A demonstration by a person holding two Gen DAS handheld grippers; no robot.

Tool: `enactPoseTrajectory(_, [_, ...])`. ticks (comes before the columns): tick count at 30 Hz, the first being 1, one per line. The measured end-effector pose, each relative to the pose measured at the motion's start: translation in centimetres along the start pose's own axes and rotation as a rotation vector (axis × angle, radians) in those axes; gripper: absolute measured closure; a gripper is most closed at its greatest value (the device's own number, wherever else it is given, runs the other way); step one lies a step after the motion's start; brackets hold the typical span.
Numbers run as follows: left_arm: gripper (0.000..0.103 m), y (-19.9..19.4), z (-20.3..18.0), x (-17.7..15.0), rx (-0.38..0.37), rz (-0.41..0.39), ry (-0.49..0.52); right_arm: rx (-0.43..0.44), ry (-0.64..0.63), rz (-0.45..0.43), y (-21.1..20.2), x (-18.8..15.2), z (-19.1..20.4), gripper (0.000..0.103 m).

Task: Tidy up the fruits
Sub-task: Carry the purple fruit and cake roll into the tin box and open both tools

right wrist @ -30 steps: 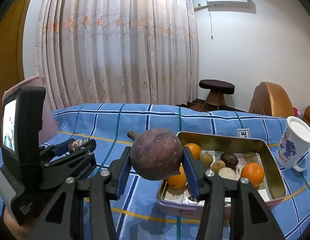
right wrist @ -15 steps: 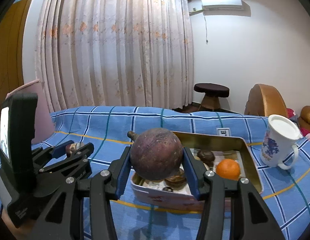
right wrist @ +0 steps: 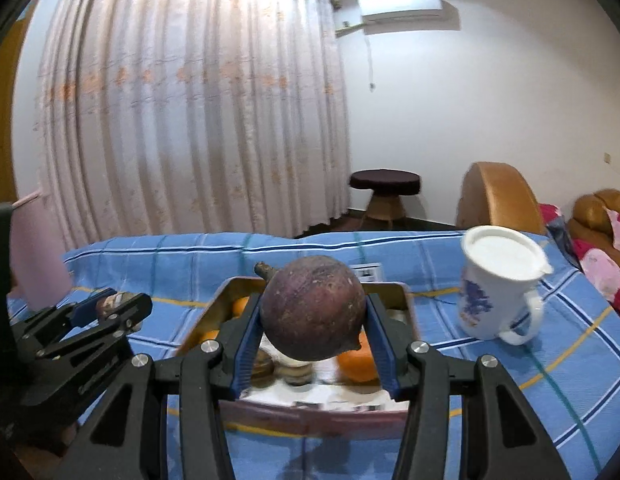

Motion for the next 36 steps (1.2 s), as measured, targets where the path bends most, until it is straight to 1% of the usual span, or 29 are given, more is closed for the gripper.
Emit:
enactPoseTrajectory(5, [0.060,1.3,-3.9,-0.2,-0.045,0.012,0.058,-0.050,0.032,0.031,1.0,-0.5,-2.5,0.051])
enactPoseTrajectory(8, [0.060,2.2,-5.2,-0.3,-0.061,0.033,0.069,-0.051,0.060,0.053,1.7,-0.8,-3.4,0.051])
enactPoseTrajectory(11, [0.060,3.4,-6.0,-0.4,-0.056,0.052,0.078,-0.048,0.074,0.081,2.7,-1.1,-3.8,0.051])
enactPoseTrajectory(16, [0.060,4.5,-6.1,-0.9,-0.041,0.065,0.091,-0.033,0.078,0.121,4.3,-1.3,-3.7,0.051])
enactPoseTrajectory(21, [0.060,5.1,-6.0,-1.0,-0.041,0.080,0.075,-0.023,0.040,0.153,5.6,-1.4,-2.7,0.051])
enactPoseTrajectory(24, [0.060,5.6,-6.0,-1.1,-0.034,0.105,0.079,-0.018,0.015,0.174,6.3,-1.8,-2.1,0.051])
enactPoseTrajectory(27, [0.060,5.9,-5.9,-1.3,-0.037,0.123,0.072,0.015,0.041,0.206,6.9,-2.5,-2.0,0.051])
enactPoseTrajectory(31, [0.060,6.1,-5.5,-1.3,-0.034,0.134,0.057,0.039,0.034,0.203,6.8,-2.6,-1.8,0.050])
enactPoseTrajectory(33, [0.060,6.2,-5.4,-1.3,-0.036,0.147,0.049,0.069,0.052,0.199,6.7,-2.6,-1.7,0.050])
enactPoseTrajectory(36, [0.056,6.0,-5.2,-1.3,-0.046,0.138,0.036,0.099,0.082,0.192,6.4,-2.4,-1.8,0.050])
Point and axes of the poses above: each gripper's, at about its wrist camera, not at the fingertips, and y roughly the way its jaws point, z to its left, x to its top, the point moved 7 cm from there along y, roughly the way its jaws point, and after that the axes turned 11 degrees about -y, right-handed, at the moved point
